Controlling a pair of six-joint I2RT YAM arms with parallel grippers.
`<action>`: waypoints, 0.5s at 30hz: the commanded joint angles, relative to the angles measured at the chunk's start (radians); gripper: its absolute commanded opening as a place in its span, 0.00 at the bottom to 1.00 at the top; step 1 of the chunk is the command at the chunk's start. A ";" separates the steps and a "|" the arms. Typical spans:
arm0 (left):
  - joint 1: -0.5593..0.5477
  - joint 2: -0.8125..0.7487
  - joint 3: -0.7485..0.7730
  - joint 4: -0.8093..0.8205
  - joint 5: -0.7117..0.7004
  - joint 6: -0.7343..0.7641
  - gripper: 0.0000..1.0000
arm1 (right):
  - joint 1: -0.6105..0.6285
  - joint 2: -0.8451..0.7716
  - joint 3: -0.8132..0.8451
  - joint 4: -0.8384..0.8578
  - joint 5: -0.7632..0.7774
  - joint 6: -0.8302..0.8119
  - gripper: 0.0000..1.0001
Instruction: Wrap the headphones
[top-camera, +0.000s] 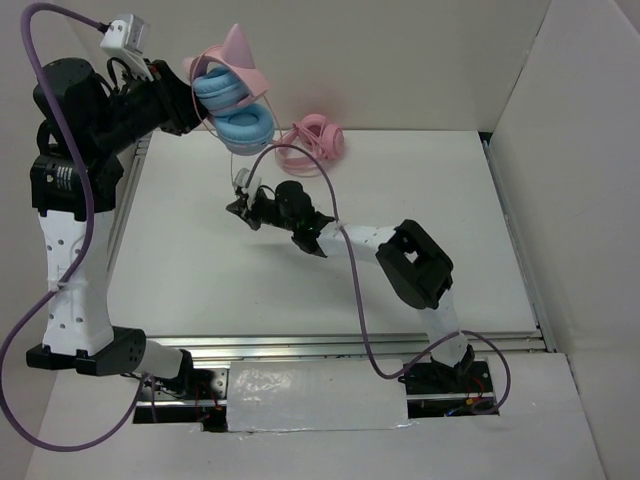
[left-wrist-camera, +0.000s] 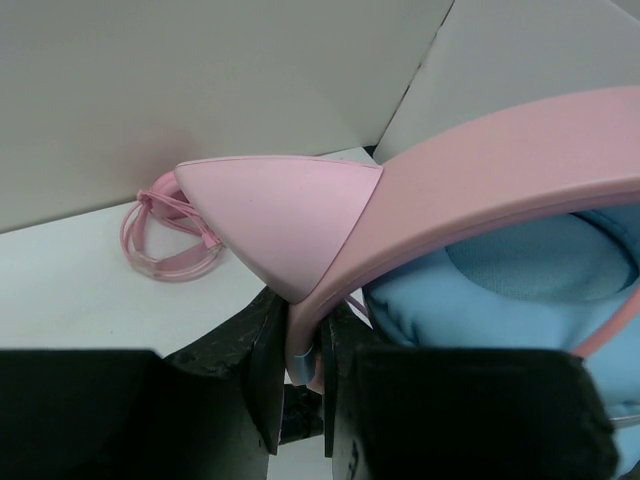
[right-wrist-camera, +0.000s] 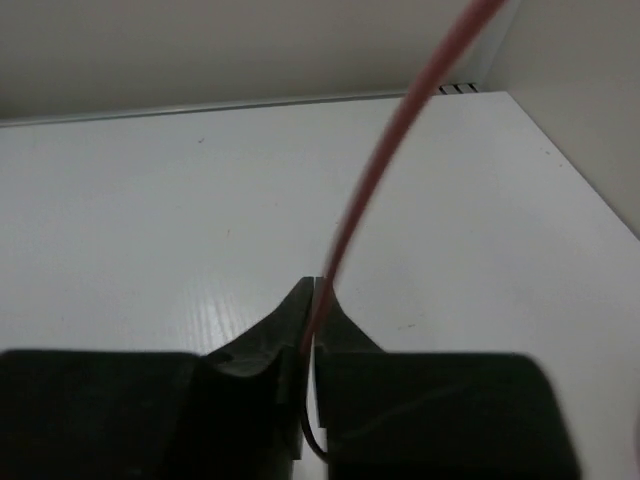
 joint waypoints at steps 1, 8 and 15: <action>0.009 -0.055 -0.019 0.098 -0.030 0.010 0.00 | -0.026 -0.081 -0.037 0.056 0.049 0.072 0.00; 0.014 -0.020 -0.050 0.123 -0.372 0.006 0.00 | -0.053 -0.434 -0.490 0.164 0.077 0.168 0.00; 0.028 0.104 0.037 0.099 -0.515 -0.022 0.00 | -0.055 -0.598 -0.816 0.256 0.017 0.355 0.00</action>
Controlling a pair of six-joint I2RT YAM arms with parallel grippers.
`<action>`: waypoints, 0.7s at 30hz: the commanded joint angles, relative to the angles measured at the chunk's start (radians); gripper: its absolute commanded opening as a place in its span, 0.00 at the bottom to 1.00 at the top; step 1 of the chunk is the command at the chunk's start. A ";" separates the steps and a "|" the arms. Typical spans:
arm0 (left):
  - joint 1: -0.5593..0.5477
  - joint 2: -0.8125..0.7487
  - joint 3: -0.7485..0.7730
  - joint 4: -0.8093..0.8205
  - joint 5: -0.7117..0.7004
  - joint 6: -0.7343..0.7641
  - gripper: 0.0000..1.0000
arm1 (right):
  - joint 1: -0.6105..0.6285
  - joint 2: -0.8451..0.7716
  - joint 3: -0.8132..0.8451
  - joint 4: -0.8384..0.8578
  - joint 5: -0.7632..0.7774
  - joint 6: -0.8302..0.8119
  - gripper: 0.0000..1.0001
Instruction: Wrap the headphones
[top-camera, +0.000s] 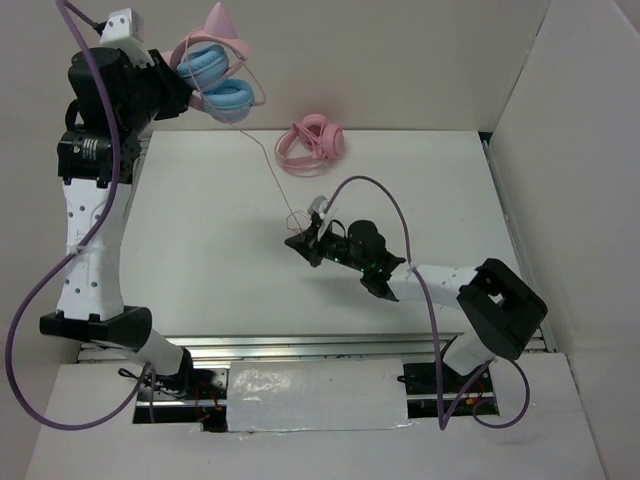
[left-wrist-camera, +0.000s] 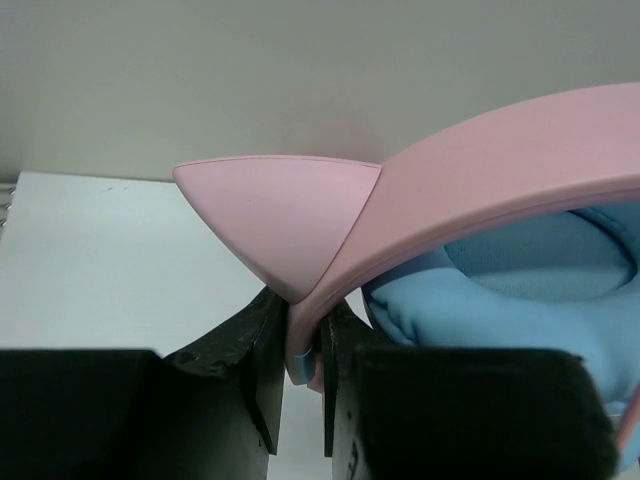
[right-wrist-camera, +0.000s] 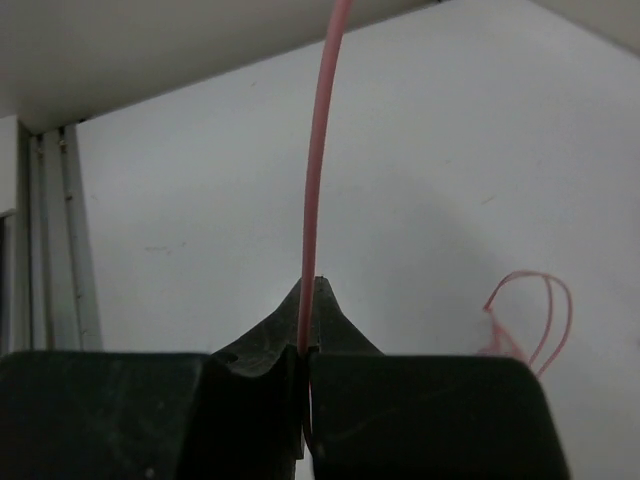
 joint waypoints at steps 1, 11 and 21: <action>0.016 0.021 0.051 0.080 -0.101 -0.039 0.00 | 0.005 -0.056 -0.116 0.106 -0.040 0.155 0.00; 0.057 0.087 0.088 0.054 -0.211 -0.063 0.00 | 0.024 -0.199 -0.333 0.101 0.023 0.278 0.00; 0.148 0.075 0.023 0.108 0.078 -0.123 0.00 | 0.001 -0.072 -0.276 0.124 0.006 0.327 0.00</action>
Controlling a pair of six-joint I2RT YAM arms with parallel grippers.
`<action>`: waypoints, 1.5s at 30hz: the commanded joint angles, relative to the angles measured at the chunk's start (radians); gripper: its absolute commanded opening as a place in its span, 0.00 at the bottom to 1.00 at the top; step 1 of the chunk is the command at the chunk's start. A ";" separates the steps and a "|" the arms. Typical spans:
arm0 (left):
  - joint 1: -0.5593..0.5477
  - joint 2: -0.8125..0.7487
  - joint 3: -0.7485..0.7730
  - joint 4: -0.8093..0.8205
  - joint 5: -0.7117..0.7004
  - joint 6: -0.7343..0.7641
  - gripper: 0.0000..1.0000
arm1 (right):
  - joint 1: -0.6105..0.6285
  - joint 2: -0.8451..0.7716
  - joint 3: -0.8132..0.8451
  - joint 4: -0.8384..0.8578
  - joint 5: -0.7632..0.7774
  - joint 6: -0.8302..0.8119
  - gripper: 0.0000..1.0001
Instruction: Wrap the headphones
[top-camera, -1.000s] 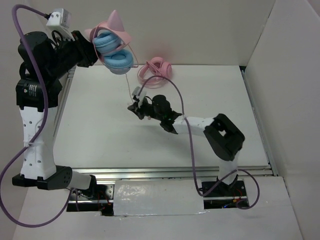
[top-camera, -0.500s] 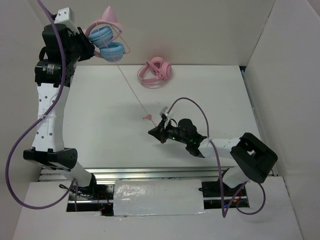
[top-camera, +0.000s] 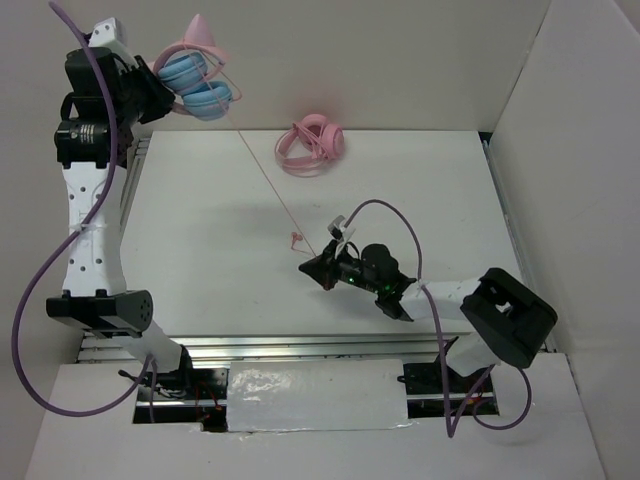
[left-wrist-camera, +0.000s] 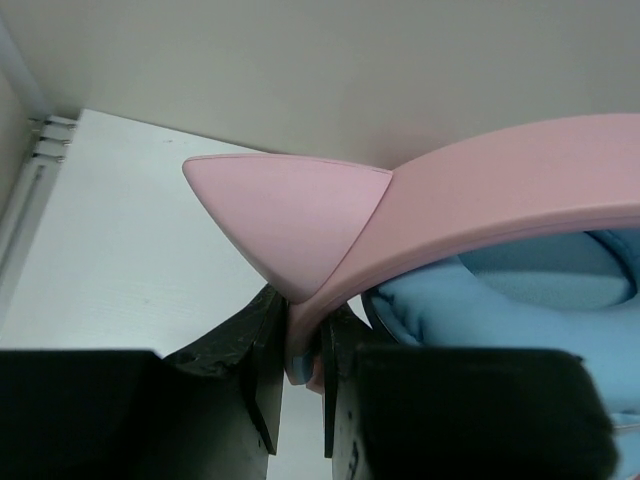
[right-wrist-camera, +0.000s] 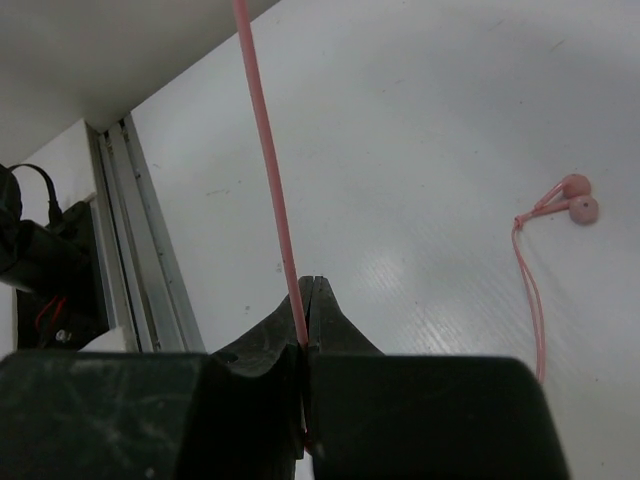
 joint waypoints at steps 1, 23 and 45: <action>0.029 -0.055 -0.032 0.180 0.184 -0.094 0.00 | -0.021 0.068 0.052 -0.004 -0.027 0.020 0.00; -0.208 -0.354 -0.618 0.445 0.731 0.191 0.00 | -0.449 0.218 0.659 -0.607 -0.032 -0.205 0.00; -0.763 -0.144 -0.963 0.323 -0.194 0.422 0.00 | -0.370 0.135 1.109 -1.118 0.081 -0.667 0.00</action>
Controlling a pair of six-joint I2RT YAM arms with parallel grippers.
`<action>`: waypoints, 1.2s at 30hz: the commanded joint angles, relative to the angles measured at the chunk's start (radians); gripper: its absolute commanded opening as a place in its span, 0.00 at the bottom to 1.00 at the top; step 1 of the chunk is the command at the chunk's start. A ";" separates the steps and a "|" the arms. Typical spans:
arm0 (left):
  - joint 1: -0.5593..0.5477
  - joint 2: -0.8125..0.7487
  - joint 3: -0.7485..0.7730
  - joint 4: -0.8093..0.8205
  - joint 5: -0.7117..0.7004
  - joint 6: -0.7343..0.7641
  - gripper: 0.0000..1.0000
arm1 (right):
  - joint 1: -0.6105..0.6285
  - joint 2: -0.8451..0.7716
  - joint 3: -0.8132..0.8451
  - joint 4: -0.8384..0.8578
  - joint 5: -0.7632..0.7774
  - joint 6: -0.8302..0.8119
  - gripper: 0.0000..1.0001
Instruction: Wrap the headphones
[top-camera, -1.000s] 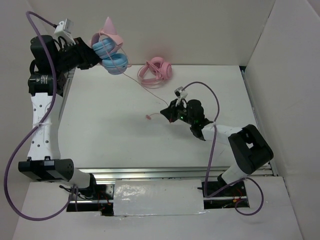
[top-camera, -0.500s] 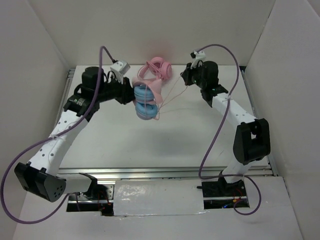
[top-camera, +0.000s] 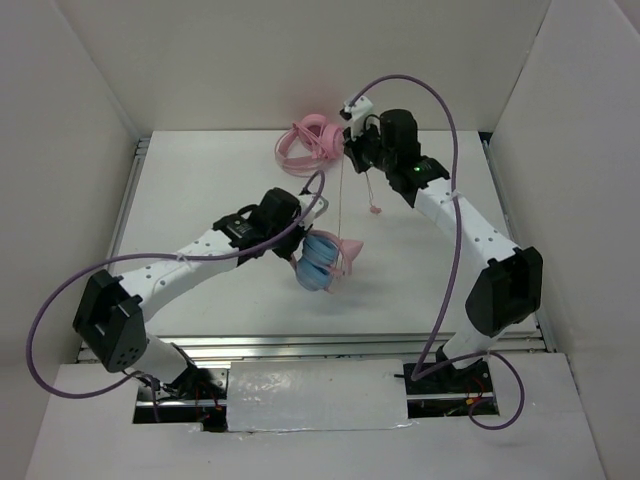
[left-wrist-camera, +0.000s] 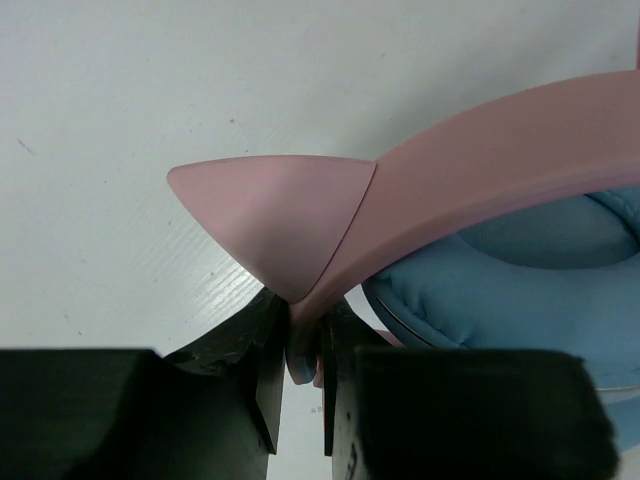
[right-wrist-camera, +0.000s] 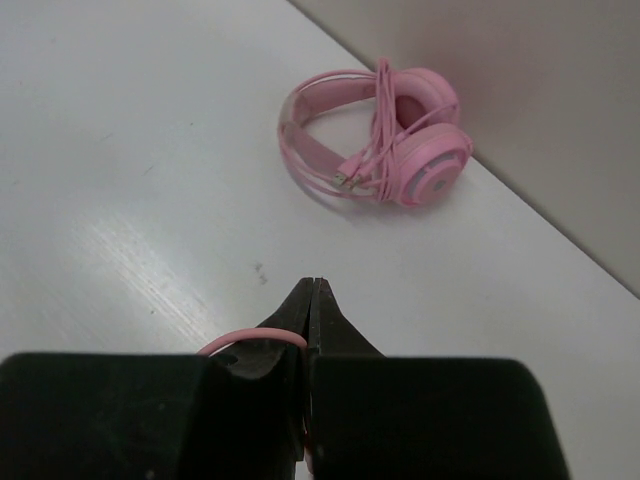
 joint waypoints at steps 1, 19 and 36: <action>-0.023 0.045 0.057 0.011 -0.177 -0.033 0.00 | 0.077 -0.082 0.020 -0.038 0.053 -0.067 0.00; 0.266 0.359 0.447 -0.157 -0.359 -0.333 0.00 | 0.328 -0.333 -0.087 -0.166 0.342 0.192 0.00; 0.389 0.177 0.656 -0.144 -0.181 -0.449 0.00 | 0.365 -0.195 -0.360 0.215 -0.022 0.400 0.00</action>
